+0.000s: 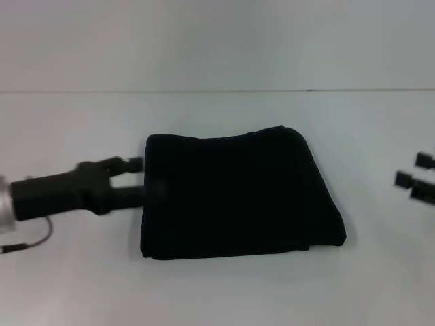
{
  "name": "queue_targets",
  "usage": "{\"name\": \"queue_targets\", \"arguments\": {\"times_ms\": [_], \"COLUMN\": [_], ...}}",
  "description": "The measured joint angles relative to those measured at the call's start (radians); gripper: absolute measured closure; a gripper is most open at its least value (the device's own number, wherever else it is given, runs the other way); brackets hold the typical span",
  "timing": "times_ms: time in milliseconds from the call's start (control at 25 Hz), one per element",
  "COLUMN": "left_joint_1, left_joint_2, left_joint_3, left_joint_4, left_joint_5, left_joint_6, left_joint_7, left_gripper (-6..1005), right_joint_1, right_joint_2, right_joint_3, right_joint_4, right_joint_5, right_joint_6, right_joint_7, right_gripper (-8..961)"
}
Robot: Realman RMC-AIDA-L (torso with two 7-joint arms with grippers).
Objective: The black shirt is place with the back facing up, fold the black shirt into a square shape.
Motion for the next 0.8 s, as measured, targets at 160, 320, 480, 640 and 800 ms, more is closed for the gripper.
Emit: {"name": "queue_targets", "arguments": {"times_ms": [160, 320, 480, 640, 800], "left_joint_1": [-0.017, -0.026, -0.034, -0.027, -0.024], "left_joint_2": [-0.037, -0.049, -0.052, -0.056, -0.061], "left_joint_3": [0.093, 0.139, 0.165, 0.198, 0.200], "left_joint_4": [-0.007, -0.002, -0.003, -0.004, -0.007], "left_joint_5": [0.000, 0.000, 0.007, 0.008, 0.007], "left_joint_6": [-0.026, -0.069, -0.098, -0.132, -0.166], "left_joint_7": [0.115, 0.101, 0.083, 0.076, 0.065], "left_gripper": [72, 67, 66, 66, 66], "right_joint_1": [0.028, 0.063, 0.094, 0.110, 0.115], "right_joint_2": [0.018, 0.019, 0.019, 0.020, 0.021], "right_joint_3": [-0.033, -0.062, -0.070, -0.101, -0.155], "right_joint_4": [0.016, 0.044, 0.064, 0.078, 0.078], "right_joint_5": [-0.097, -0.142, -0.153, -0.154, -0.154], "right_joint_6": [-0.006, -0.002, 0.019, 0.037, 0.038], "right_joint_7": [-0.015, -0.006, -0.003, 0.011, -0.002], "right_gripper": [244, 250, 247, 243, 240]}}
